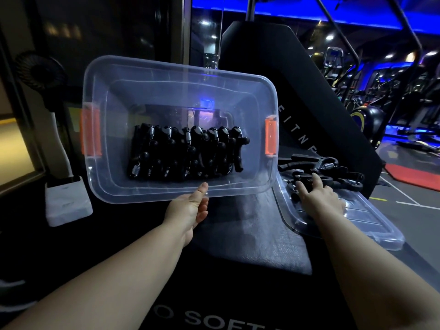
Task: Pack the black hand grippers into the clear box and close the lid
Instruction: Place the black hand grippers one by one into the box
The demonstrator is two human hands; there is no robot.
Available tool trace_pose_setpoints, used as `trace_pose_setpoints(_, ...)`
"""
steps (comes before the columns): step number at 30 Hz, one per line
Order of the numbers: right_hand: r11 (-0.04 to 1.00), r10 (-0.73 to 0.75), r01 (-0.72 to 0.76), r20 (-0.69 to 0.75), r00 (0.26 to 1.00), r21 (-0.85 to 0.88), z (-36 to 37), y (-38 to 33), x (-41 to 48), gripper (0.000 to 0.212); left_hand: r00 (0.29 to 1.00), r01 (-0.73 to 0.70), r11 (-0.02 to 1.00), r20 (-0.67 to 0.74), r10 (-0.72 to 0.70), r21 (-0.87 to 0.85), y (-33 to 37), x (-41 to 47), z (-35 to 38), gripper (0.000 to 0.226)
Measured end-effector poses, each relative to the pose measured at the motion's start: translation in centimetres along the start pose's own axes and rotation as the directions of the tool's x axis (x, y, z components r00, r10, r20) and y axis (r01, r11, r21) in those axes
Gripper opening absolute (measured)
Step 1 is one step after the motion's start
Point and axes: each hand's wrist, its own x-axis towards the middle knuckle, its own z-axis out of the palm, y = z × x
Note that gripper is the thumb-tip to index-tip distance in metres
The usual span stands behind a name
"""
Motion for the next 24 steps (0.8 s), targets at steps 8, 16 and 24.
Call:
trace_pose_setpoints(8,0.984,0.038,-0.023,-0.084,0.996,0.175,0.1,0.1,0.3,0.066,1.0,-0.011,1.0,0.011,0.011,-0.01,-0.1,0.0,-0.1,0.037)
trace_pose_setpoints(16,0.942,0.063,0.016,-0.223,0.973,0.336,-0.9,0.5,-0.9,0.043,1.0,-0.019,1.0,0.014,0.02,-0.009,-0.1,-0.1,-0.1,0.037)
trace_pose_setpoints(24,0.915,0.125,-0.014,-0.252,0.96,0.403,-2.2,1.8,-3.0,0.03,1.0,-0.016,1.0,0.019,0.017,-0.017,-0.1,-0.1,0.0,0.036)
